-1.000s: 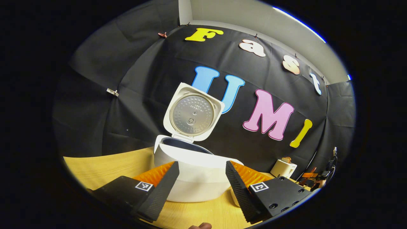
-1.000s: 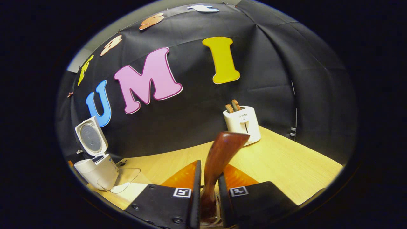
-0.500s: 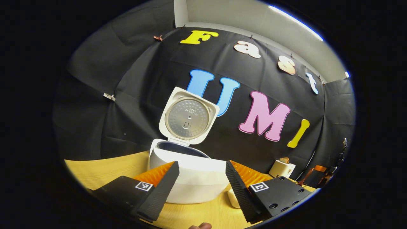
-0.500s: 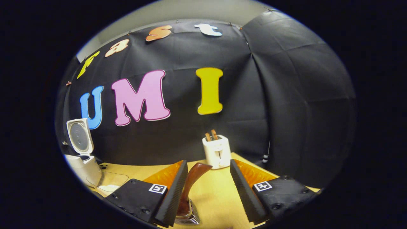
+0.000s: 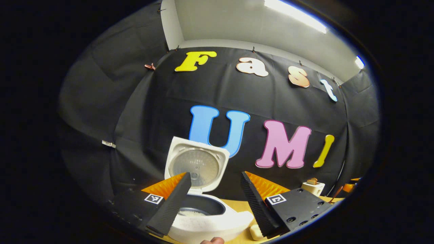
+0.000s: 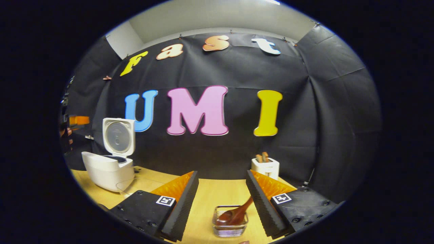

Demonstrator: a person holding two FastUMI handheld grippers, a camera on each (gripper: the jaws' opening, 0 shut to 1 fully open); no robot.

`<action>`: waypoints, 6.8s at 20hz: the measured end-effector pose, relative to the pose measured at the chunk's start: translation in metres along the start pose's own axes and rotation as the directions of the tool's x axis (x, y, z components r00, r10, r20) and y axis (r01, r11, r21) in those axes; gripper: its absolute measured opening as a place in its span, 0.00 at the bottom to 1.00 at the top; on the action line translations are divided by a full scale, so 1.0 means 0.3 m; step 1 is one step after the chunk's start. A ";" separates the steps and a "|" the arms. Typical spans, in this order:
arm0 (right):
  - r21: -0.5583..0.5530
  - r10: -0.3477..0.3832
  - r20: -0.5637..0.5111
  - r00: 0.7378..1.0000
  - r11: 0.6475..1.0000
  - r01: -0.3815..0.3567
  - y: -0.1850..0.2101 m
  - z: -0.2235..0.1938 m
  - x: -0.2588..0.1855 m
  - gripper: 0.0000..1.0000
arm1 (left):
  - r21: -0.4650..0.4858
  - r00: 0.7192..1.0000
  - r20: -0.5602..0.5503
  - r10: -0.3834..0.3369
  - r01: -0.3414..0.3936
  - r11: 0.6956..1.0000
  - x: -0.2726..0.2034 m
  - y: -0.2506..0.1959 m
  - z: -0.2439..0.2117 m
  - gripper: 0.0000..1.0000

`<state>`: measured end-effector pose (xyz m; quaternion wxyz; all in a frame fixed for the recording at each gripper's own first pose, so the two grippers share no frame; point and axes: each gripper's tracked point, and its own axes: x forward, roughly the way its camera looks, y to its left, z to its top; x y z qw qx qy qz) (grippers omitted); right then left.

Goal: Close the left gripper, press the button to open the rice cooker; take a wooden spoon from the chopstick holder with the right hand, scoop a spoonful of rice and pour it into the rice cooker, then put the wooden spoon back into the chopstick holder.

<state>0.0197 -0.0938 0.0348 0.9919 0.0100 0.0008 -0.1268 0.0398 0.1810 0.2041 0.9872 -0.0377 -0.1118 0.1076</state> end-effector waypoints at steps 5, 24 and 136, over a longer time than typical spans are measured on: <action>0.023 0.079 -0.007 0.997 0.997 -0.079 0.101 0.003 -0.008 0.84 | -0.049 1.000 0.023 -0.007 0.008 0.999 0.262 0.025 0.160 0.95; 0.007 0.101 0.016 0.995 0.995 -0.101 0.132 -0.003 -0.001 0.94 | 0.288 0.951 -0.141 0.275 -0.226 0.930 0.973 0.318 -0.016 0.97; -0.099 0.253 0.146 0.956 0.966 -0.241 0.275 0.043 -0.181 0.94 | -0.006 0.993 -0.073 -0.092 0.092 0.996 -0.305 -0.203 -0.436 0.95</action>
